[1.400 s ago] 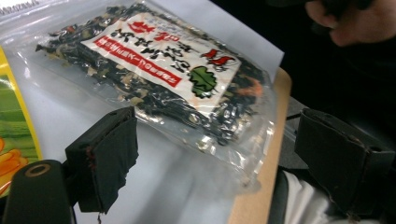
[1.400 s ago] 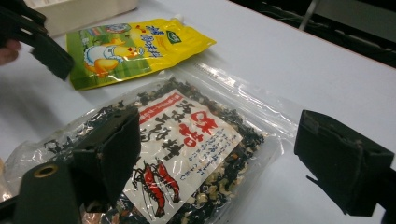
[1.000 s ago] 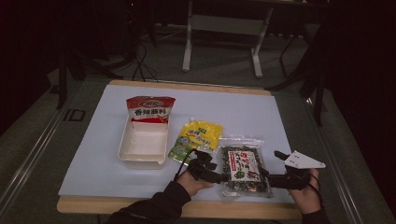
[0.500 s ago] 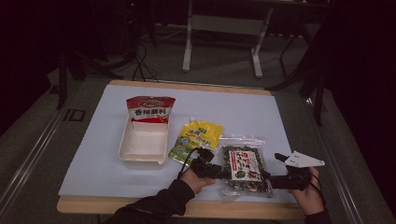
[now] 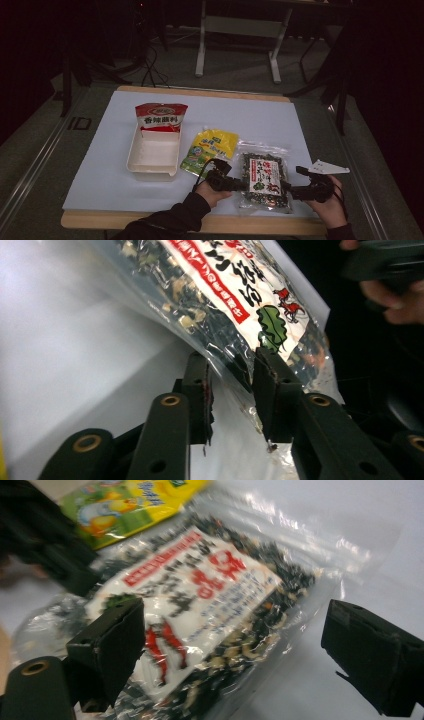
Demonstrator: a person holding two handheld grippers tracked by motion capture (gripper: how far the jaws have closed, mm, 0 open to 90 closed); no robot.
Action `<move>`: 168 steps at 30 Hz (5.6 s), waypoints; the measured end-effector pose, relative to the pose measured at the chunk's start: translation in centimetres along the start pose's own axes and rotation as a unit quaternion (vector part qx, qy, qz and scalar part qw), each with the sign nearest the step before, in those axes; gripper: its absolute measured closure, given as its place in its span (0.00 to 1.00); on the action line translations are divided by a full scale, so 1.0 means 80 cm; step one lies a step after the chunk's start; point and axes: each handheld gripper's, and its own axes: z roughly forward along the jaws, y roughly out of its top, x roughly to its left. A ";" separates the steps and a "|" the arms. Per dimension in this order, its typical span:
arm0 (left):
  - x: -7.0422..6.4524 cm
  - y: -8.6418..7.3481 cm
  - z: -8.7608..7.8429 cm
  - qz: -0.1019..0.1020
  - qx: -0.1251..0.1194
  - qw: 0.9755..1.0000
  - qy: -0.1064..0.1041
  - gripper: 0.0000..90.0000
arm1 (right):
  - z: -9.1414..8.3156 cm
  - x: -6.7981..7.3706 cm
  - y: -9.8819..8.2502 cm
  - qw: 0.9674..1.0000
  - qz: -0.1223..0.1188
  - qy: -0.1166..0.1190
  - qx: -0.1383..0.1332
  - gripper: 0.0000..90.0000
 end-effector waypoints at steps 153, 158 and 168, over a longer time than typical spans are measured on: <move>-0.030 0.045 -0.209 0.182 -0.180 0.967 0.014 0.85 | -0.036 0.043 0.087 0.990 -0.038 0.095 -0.100 0.21; -0.025 0.042 -0.231 0.186 -0.197 0.962 0.030 0.85 | -0.035 0.044 0.087 0.990 -0.042 0.093 -0.099 0.21; -0.009 0.035 -0.287 0.183 -0.223 0.955 0.067 0.85 | -0.029 0.042 0.088 0.988 -0.041 0.102 -0.104 0.18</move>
